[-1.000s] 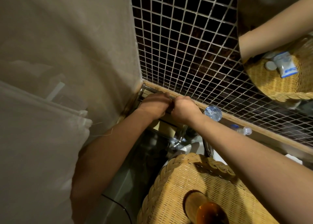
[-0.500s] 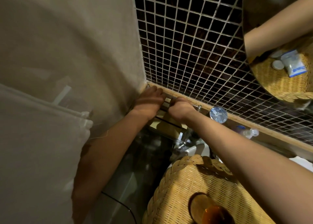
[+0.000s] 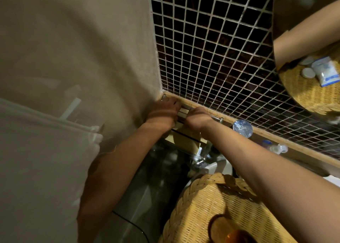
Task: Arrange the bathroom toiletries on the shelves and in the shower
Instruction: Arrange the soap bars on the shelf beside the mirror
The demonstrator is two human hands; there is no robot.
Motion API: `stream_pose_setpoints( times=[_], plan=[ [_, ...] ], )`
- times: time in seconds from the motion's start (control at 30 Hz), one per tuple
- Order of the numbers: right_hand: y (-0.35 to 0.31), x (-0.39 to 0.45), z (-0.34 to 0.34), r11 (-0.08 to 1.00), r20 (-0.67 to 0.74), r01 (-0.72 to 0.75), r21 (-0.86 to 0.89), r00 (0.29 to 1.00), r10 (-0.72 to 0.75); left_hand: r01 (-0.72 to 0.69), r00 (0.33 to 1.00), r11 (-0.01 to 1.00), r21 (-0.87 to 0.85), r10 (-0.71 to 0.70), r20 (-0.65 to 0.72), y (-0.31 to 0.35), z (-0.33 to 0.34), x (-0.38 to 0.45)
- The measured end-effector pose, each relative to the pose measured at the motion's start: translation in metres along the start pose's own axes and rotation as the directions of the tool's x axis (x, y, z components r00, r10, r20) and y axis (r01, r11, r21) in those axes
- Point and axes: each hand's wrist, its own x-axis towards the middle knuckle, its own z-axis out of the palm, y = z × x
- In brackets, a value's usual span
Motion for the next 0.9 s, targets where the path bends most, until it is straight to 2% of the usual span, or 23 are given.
stream_pose_setpoints(
  times=[0.13,0.23,0.43,0.57,0.67,0.73,0.83,0.9],
  plan=[
    [0.002,-0.002,-0.003,0.999,0.003,0.005,0.032,1.0,-0.005,0.002,1.0,1.0,0.015,-0.002,0.002,0.005,0.005,0.009],
    [0.001,-0.002,-0.003,0.999,0.034,0.028,-0.035,0.999,-0.026,-0.055,0.998,0.998,0.011,0.056,-0.008,0.004,0.012,0.014],
    [-0.002,-0.004,0.004,0.998,0.05,0.026,0.054,0.998,-0.029,-0.034,0.999,0.999,-0.017,0.035,0.035,0.001,0.017,0.014],
    [-0.002,-0.013,0.003,0.985,-0.032,0.076,0.155,0.997,-0.072,-0.007,0.999,0.998,-0.055,0.01,0.049,0.005,0.006,0.003],
    [-0.004,-0.027,0.0,0.988,-0.047,0.071,0.134,0.997,-0.066,0.012,1.0,0.998,-0.064,-0.01,0.026,0.01,-0.003,-0.013],
    [-0.006,-0.044,-0.005,0.995,-0.058,0.083,0.058,0.995,-0.079,0.036,0.999,0.998,-0.06,-0.035,0.031,0.017,-0.01,-0.026],
    [-0.003,-0.077,-0.013,0.983,-0.081,0.183,-0.002,0.98,-0.183,0.08,0.997,0.99,-0.114,-0.077,0.03,0.026,-0.027,-0.047],
    [0.002,-0.101,-0.018,0.961,-0.114,0.252,-0.118,0.957,-0.265,0.07,0.998,0.988,-0.14,-0.068,0.019,0.033,-0.038,-0.061]
  ],
)
